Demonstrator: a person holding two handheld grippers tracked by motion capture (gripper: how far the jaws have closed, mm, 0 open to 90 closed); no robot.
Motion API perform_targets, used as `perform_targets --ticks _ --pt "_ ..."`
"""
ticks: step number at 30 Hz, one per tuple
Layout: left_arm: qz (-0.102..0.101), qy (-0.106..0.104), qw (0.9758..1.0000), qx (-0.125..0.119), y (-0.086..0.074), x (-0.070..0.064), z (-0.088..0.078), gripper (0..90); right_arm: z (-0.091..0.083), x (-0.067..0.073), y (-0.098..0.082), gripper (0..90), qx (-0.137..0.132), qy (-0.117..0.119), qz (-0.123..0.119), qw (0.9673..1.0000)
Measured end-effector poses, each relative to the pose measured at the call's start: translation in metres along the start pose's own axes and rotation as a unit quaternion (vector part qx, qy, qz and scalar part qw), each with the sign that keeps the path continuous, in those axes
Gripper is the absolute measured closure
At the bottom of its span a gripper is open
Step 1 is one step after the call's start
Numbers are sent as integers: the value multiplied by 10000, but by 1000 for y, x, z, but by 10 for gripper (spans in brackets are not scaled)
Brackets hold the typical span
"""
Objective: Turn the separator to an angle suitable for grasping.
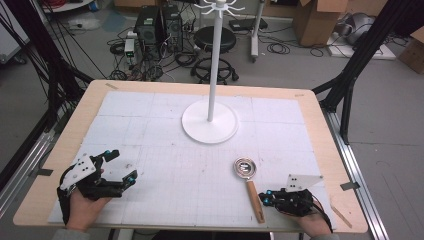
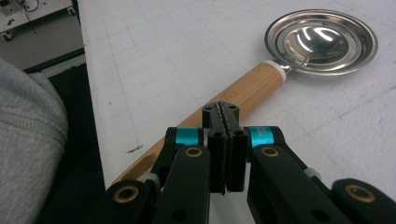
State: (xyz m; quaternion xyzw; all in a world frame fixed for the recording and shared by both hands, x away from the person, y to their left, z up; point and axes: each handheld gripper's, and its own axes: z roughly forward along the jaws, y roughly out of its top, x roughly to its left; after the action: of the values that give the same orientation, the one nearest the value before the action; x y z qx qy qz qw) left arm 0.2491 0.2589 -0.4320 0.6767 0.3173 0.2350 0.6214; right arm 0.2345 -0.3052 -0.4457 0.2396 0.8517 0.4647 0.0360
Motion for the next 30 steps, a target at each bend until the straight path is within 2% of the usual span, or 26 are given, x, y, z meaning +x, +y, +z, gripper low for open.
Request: perform_targets --ticks 10,30 --pt "-1 -1 10000 3 0 0 1 17 -2 4 -7 900 136 33 -8 9999" --pt "7 -10 10000 17 0 0 2 17 0 11 -11 900 370 156 -17 9992"
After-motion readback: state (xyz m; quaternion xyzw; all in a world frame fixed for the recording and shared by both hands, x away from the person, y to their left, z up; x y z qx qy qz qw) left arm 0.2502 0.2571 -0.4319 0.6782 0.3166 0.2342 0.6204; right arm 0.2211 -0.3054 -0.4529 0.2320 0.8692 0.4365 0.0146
